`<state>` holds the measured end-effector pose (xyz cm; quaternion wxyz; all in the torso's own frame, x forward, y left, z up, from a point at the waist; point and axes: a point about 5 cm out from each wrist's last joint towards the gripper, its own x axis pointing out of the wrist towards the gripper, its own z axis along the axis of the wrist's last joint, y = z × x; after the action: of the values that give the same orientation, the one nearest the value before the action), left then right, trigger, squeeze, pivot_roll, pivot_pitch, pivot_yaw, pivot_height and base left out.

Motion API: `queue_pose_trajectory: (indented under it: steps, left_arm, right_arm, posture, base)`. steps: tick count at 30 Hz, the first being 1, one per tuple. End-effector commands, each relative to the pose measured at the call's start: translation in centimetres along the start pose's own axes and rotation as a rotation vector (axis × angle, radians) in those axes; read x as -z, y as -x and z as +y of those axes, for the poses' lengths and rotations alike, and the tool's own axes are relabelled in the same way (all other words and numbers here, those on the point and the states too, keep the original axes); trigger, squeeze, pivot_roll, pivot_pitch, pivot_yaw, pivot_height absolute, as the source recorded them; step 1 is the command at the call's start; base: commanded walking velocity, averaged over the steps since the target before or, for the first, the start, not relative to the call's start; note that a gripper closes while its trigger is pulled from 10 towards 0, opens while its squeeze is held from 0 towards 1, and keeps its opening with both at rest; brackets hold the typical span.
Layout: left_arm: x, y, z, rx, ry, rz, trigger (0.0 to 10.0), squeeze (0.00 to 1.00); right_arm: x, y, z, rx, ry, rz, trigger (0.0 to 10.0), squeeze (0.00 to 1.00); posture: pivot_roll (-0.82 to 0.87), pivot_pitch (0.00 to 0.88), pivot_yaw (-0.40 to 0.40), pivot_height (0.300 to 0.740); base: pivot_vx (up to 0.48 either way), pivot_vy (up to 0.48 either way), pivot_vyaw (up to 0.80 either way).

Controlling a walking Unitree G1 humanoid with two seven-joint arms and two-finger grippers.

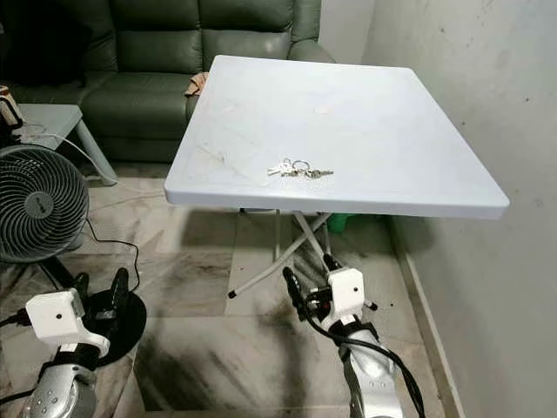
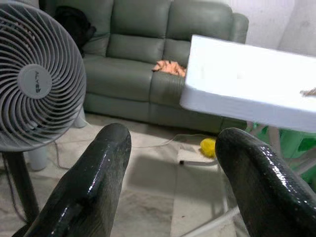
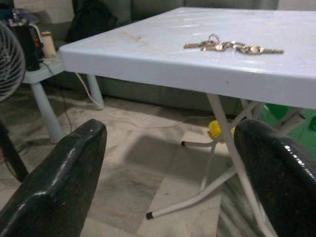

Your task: Hang keys on a hook

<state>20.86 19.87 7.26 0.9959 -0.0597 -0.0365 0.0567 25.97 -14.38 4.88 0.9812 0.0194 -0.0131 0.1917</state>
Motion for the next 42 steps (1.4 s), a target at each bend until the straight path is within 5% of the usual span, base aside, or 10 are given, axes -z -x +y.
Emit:
queue_pose_trajectory:
  steps: [1, 11, 28, 42]
  left_arm:
    - [-0.8, 0.0, -0.5, 0.017, 0.023, -0.025, 10.0, 0.00]
    - [-1.5, -0.3, -1.5, 0.066, 0.093, -0.028, 10.0, 0.00]
    - [-1.8, -1.1, -2.0, 0.124, 0.066, -0.025, 10.0, 0.00]
    - [-2.0, -2.0, -2.3, 0.155, 0.048, -0.022, 10.0, 0.00]
  right_arm:
    - [-1.6, -0.6, 0.2, -0.014, -0.003, -0.058, 10.0, 0.00]
    - [-2.2, -1.0, 1.3, -0.048, -0.010, -0.069, 10.0, 0.00]
    - [-2.7, -1.2, 1.4, -0.057, -0.007, -0.075, 10.0, 0.00]
    - [-3.0, -1.5, 1.5, -0.061, -0.002, -0.081, 10.0, 0.00]
  posture:
    - [-0.04, 0.005, -0.032, 0.740]
    - [-0.04, 0.015, -0.027, 0.740]
    - [-0.05, 0.023, -0.022, 0.740]
    - [-0.06, 0.022, -0.017, 0.740]
  base:
    - [0.000, 0.000, 0.00]
    - [0.000, 0.000, 0.00]
    - [0.000, 0.000, 0.00]
    - [0.425, 0.000, 0.00]
